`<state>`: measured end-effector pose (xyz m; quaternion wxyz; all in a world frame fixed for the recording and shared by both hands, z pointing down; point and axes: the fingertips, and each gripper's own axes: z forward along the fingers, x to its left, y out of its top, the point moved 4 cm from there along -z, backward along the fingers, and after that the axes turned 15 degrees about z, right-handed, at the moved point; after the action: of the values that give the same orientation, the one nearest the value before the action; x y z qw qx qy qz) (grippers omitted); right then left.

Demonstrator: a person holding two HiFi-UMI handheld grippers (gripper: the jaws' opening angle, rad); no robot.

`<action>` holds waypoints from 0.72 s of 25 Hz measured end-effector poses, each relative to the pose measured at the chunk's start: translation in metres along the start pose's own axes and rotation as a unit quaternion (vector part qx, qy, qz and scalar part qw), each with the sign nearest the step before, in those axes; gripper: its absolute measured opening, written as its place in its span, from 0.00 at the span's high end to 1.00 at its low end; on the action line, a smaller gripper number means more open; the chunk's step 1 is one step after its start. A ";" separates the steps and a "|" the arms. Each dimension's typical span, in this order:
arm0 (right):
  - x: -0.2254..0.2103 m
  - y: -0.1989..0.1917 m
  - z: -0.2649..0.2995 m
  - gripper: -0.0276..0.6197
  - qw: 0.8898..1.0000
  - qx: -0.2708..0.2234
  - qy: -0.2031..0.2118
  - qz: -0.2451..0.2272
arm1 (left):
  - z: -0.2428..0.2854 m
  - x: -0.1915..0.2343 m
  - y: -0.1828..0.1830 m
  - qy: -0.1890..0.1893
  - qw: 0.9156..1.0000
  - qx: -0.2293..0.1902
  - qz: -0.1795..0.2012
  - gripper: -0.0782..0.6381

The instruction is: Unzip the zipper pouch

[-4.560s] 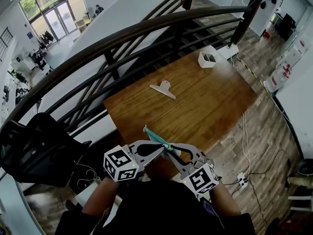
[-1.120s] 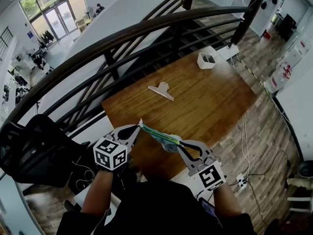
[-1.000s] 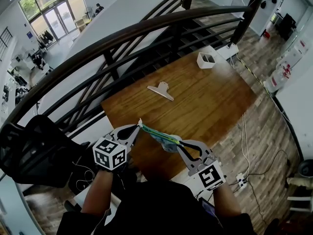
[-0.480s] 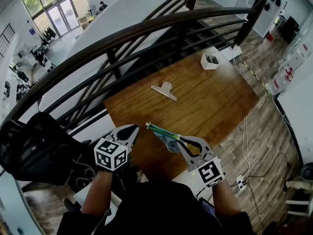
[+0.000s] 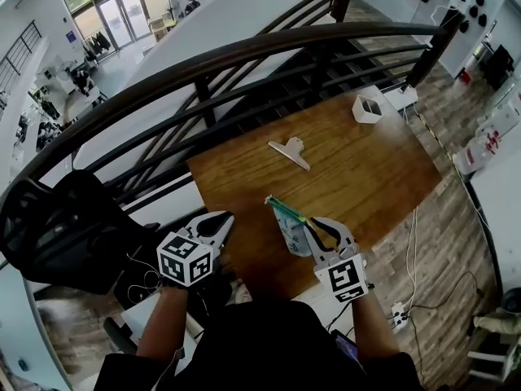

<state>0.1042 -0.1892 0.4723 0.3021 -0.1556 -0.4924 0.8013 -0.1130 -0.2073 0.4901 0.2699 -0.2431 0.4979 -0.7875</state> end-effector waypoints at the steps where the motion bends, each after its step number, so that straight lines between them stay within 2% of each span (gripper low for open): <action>1: -0.004 0.001 0.001 0.86 1.000 -0.004 -0.011 0.001 | -0.002 0.000 -0.001 0.002 1.000 0.000 -0.002 0.87; 3: -0.012 0.005 0.000 0.83 1.000 -0.012 -0.023 0.013 | -0.006 0.002 -0.001 0.007 1.000 -0.002 -0.006 0.87; 6: -0.018 0.008 -0.004 0.84 0.998 -0.022 -0.028 0.042 | -0.012 0.004 -0.001 0.016 1.000 -0.011 -0.010 0.87; 10: -0.023 0.009 -0.014 0.88 0.997 -0.040 -0.041 0.053 | -0.018 0.008 0.004 0.033 0.999 -0.029 -0.005 0.87; 15: -0.025 0.012 -0.028 0.94 0.993 -0.068 -0.064 0.070 | -0.027 0.010 0.016 0.044 0.997 -0.063 0.018 0.87; 18: -0.028 0.020 -0.043 0.96 0.987 -0.109 -0.083 0.090 | -0.032 0.006 0.028 0.050 0.994 -0.088 0.046 0.87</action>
<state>0.1426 -0.1840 0.4330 0.1687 -0.1644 -0.5841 0.7767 -0.1332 -0.2003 0.4532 0.2581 -0.2036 0.5887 -0.7385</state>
